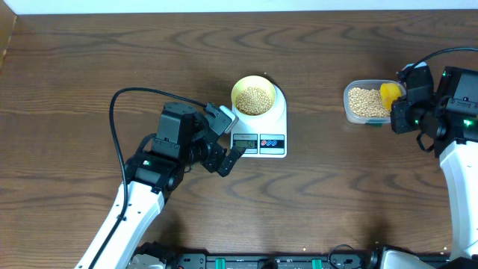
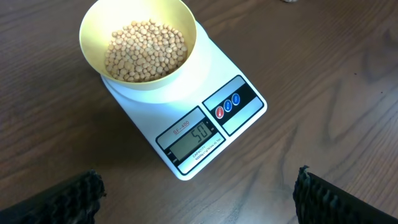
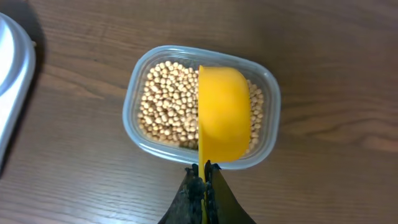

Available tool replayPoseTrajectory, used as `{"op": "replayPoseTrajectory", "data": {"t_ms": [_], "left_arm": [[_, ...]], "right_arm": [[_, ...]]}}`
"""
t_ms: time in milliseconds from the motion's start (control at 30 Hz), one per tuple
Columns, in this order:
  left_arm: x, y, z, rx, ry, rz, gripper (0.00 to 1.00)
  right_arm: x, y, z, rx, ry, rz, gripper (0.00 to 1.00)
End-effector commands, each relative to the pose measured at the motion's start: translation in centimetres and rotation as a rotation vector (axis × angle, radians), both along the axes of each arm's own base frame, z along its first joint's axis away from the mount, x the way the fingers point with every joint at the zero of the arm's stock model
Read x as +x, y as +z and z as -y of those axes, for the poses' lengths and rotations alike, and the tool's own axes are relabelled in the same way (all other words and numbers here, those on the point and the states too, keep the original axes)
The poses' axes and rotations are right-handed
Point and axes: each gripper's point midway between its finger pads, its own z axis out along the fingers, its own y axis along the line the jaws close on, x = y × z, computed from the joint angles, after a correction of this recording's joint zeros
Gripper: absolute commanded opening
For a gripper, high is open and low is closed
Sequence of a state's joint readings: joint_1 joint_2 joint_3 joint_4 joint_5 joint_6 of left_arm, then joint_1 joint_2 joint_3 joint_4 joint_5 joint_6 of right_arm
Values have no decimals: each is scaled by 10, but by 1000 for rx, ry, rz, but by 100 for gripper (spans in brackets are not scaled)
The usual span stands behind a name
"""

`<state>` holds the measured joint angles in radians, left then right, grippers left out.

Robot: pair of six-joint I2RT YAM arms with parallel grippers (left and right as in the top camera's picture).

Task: Scoop item into bowl and weigh 50g on scale
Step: 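Carry the yellow scoop right over the clear soybean tub, then lower the scoop into the tub and open the right gripper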

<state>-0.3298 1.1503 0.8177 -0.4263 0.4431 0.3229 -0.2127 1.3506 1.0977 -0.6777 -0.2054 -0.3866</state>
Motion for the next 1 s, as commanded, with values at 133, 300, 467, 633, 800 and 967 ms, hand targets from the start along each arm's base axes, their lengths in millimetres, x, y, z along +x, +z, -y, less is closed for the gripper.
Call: {"op": "replayPoseTrajectory", "data": {"t_ms": [133, 300, 467, 633, 800, 967], "left_arm": [[-2, -6, 0, 8, -17, -8, 100], [-2, -6, 0, 8, -17, -8, 100], [-2, -6, 0, 8, -18, -8, 100], [-2, -6, 0, 8, -17, -8, 100], [-2, -6, 0, 8, -18, -8, 100], [-2, -6, 0, 8, -18, -8, 100]], "right_arm": [[9, 11, -5, -146, 105, 48, 1], [10, 11, -5, -221, 90, 37, 1], [10, 11, -7, -116, -37, 33, 1], [10, 10, -7, 124, -328, 22, 1], [6, -2, -8, 359, -634, -33, 1], [7, -19, -3, 431, -796, -76, 1]]}}
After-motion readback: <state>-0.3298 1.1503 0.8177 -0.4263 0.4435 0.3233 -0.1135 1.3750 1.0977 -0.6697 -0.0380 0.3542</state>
